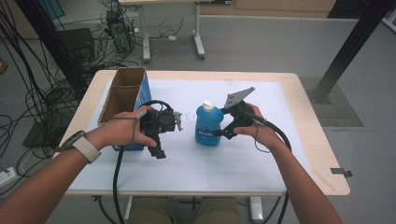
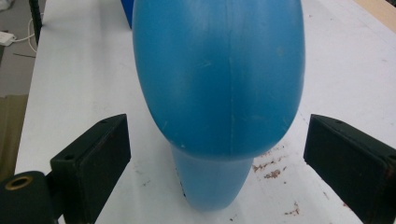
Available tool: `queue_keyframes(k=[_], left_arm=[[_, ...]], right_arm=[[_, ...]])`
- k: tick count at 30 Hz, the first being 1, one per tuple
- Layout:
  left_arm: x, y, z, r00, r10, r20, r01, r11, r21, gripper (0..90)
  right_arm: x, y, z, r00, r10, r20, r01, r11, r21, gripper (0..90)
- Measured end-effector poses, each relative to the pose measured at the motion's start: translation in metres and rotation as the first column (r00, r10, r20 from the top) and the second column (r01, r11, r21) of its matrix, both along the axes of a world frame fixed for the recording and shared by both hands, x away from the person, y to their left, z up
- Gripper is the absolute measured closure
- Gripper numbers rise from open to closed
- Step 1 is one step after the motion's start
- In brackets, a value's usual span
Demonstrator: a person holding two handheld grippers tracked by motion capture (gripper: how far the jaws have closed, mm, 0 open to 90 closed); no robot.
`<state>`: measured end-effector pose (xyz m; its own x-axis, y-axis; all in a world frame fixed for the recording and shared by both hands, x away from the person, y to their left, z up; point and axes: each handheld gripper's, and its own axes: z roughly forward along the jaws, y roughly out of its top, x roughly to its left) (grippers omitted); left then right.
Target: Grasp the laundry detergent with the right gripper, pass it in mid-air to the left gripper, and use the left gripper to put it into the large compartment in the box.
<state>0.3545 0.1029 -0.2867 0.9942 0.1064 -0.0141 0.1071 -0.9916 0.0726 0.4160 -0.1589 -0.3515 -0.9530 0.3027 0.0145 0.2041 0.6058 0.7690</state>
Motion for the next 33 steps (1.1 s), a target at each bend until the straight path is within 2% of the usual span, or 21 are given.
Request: queue_keyframes(k=[13, 23, 33], left_arm=[[0.000, 0.000, 0.000, 1.0000, 0.001, 0.000, -0.001, 1.0000, 0.000, 11.1], [0.001, 0.001, 0.000, 1.0000, 0.003, -0.002, -0.003, 1.0000, 0.000, 11.1], [0.001, 0.001, -0.001, 1.0000, 0.005, -0.003, -0.005, 1.0000, -0.002, 11.1]], right_arm=[[0.000, 0.003, -0.002, 1.0000, -0.003, 0.007, 0.003, 1.000, -0.011, 7.2], [0.002, 0.006, -0.008, 0.9999, -0.009, 0.004, 0.009, 1.000, 0.001, 7.7], [0.003, 0.011, -0.012, 0.9997, -0.014, 0.021, 0.014, 1.000, 0.007, 9.4]])
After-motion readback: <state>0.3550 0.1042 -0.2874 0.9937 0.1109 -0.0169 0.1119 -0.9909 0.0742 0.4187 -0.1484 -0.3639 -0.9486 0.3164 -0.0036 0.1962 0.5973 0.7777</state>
